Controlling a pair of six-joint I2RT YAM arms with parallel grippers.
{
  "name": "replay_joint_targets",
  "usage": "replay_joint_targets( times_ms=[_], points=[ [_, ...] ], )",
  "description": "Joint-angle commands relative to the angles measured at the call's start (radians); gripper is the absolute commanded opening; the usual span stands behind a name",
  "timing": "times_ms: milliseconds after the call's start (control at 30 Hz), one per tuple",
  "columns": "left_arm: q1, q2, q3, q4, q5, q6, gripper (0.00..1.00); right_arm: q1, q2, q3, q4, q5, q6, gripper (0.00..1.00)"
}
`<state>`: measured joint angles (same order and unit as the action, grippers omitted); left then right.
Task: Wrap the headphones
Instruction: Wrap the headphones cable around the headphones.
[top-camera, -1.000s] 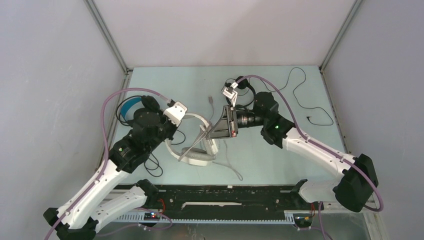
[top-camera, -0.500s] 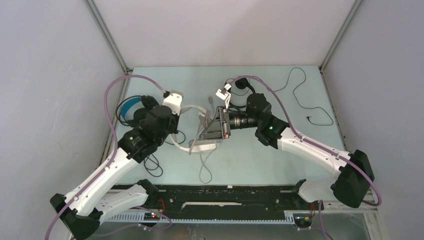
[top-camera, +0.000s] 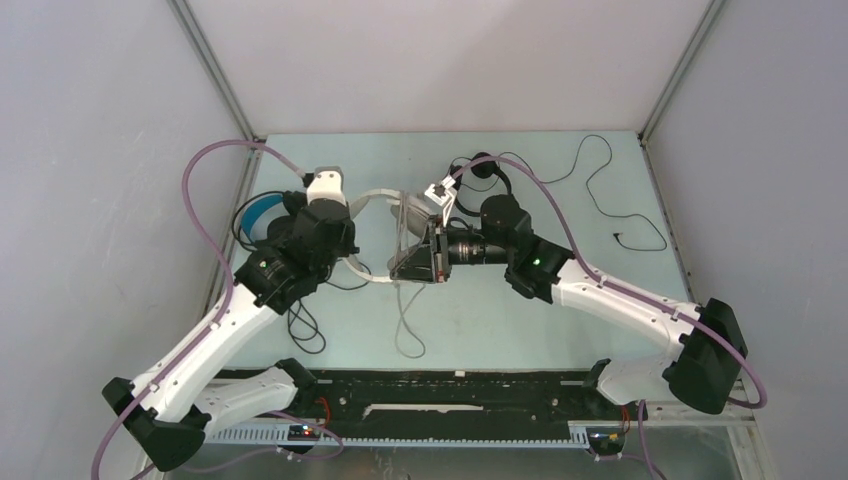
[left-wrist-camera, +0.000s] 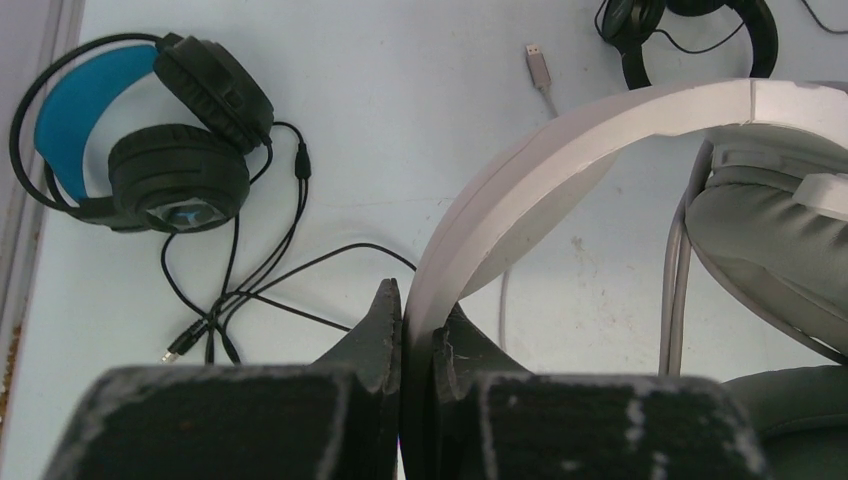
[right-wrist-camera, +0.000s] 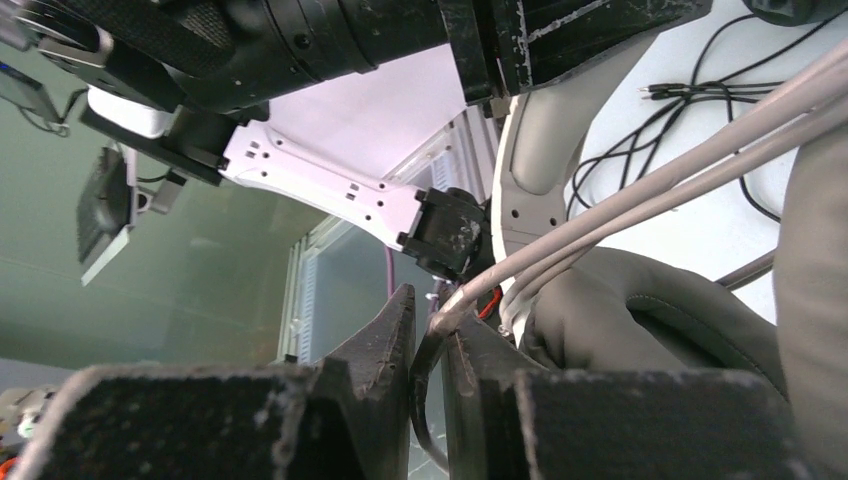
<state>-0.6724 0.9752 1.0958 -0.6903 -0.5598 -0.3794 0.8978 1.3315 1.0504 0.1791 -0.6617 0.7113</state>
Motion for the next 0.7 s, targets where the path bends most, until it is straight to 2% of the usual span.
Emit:
replay_joint_targets(
  times_ms=[0,467,667],
  points=[
    [0.007,-0.015,0.079,0.088,-0.070,-0.177,0.00,0.052,-0.030,0.046,-0.048,0.063,-0.096,0.16],
    [0.010,-0.081,0.101,0.092,-0.082,-0.267,0.00,0.158,-0.061,0.045,-0.203,0.332,-0.274,0.17],
    [0.010,-0.086,0.167,0.032,-0.071,-0.293,0.00,0.220,-0.031,0.045,-0.188,0.428,-0.344,0.18]
  ],
)
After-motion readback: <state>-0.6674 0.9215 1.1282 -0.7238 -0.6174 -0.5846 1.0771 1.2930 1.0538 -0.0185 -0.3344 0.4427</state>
